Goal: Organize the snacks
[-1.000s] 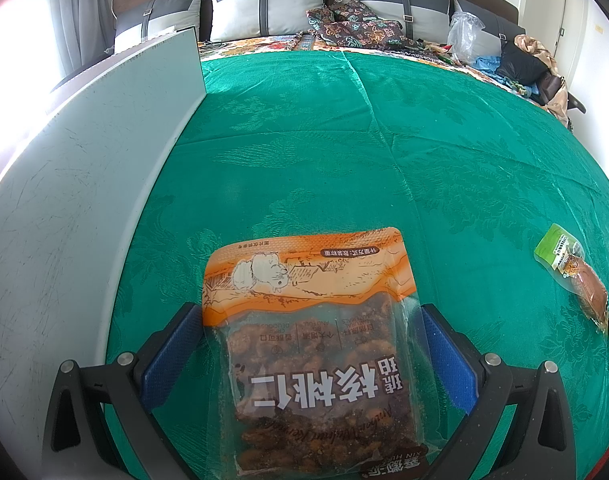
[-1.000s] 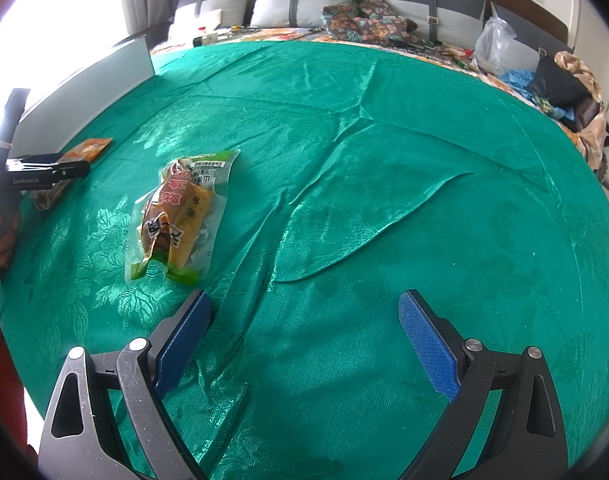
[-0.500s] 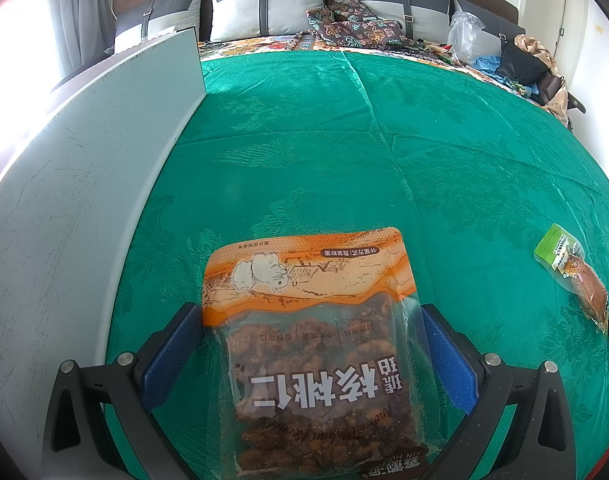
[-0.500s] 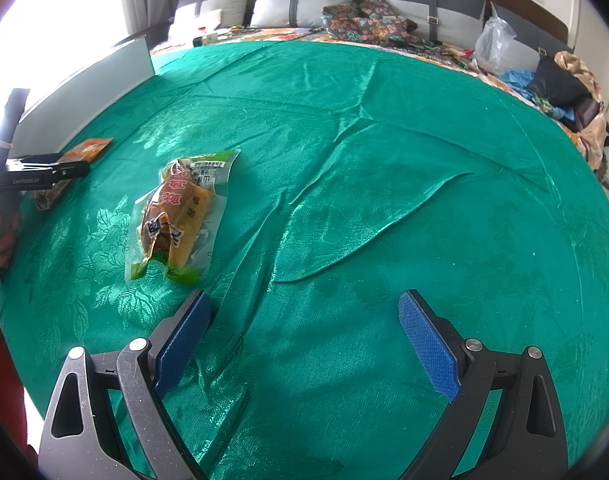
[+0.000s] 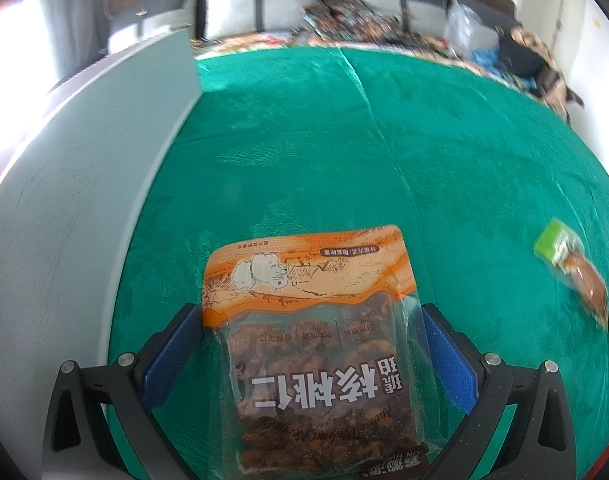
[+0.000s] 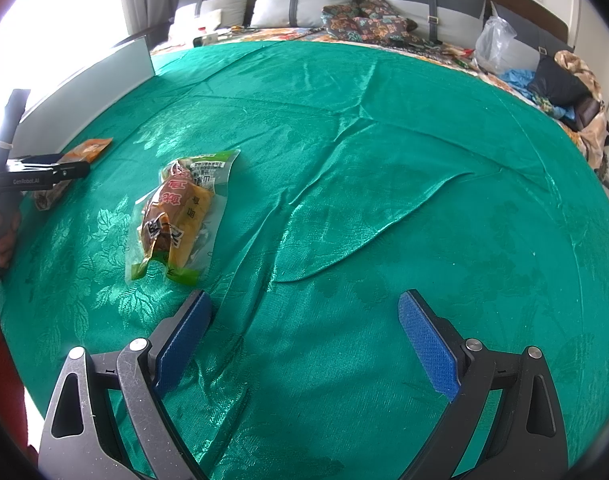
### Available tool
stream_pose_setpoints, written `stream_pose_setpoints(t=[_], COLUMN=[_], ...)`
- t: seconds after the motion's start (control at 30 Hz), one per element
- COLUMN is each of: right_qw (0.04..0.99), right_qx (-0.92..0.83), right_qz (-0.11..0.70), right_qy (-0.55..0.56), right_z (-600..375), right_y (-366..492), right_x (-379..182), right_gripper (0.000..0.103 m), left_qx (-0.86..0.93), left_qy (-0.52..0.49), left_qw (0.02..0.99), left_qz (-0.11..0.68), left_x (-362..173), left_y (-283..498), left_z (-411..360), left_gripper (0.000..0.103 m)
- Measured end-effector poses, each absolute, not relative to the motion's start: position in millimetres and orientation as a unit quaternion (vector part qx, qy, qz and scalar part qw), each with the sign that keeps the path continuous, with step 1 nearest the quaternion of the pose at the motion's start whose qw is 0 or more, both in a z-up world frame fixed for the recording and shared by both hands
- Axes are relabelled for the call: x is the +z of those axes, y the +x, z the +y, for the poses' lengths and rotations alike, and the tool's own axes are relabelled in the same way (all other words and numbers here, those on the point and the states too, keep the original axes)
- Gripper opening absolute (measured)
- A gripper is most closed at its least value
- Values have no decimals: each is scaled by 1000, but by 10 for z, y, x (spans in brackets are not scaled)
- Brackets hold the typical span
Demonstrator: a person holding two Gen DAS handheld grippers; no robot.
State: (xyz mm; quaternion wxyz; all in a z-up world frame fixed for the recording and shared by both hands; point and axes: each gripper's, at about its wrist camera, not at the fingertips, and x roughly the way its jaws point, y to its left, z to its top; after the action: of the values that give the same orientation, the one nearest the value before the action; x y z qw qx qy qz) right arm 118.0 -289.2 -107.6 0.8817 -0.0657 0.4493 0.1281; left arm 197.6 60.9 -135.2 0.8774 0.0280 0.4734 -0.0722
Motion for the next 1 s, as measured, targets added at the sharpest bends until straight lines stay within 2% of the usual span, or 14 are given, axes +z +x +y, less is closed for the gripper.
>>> stream_pose_setpoints(t=[0.17, 0.23, 0.27, 0.3, 0.47, 0.53, 0.57, 0.67, 0.77, 1.0], right_qw=[833, 827, 822, 812, 764, 754, 746, 746, 756, 778], right_qx=[138, 157, 171, 185, 191, 182, 179, 170, 176, 199], right_qz=[535, 539, 544, 553, 616, 629, 637, 633, 627, 595], right_qy=[-18, 16, 21, 24, -12, -54, -78, -119, -68, 27], right_z=[-2922, -2835, -2751, -2650, -2128, -1944, -1858, -1754, -1875, -1980], right_y=[1412, 1497, 1548, 1608, 1962, 2038, 2054, 2050, 2043, 2016], right_x=[-845, -649, -587, -552, -721, -841, -910, -866, -679, -248], right_gripper=[95, 95, 95, 95, 92, 84, 43, 37, 30, 30], left_qx=[-100, -104, -105, -105, -88, -82, -83, -92, -103, -128], left_qy=[56, 59, 62, 65, 50, 28, 19, -8, -47, -123], left_qw=[834, 832, 833, 833, 843, 846, 850, 859, 865, 880], left_qz=[540, 542, 540, 540, 529, 526, 520, 504, 489, 441], left_x=[-1307, -1266, -1238, -1214, -1172, -1136, -1094, -940, -769, -151], left_y=[2067, 2032, 2004, 1973, 1808, 1724, 1671, 1530, 1436, 1192], left_z=[643, 623, 602, 584, 607, 670, 698, 758, 828, 1127], left_gripper=[100, 90, 78, 72, 65, 65, 65, 65, 65, 65])
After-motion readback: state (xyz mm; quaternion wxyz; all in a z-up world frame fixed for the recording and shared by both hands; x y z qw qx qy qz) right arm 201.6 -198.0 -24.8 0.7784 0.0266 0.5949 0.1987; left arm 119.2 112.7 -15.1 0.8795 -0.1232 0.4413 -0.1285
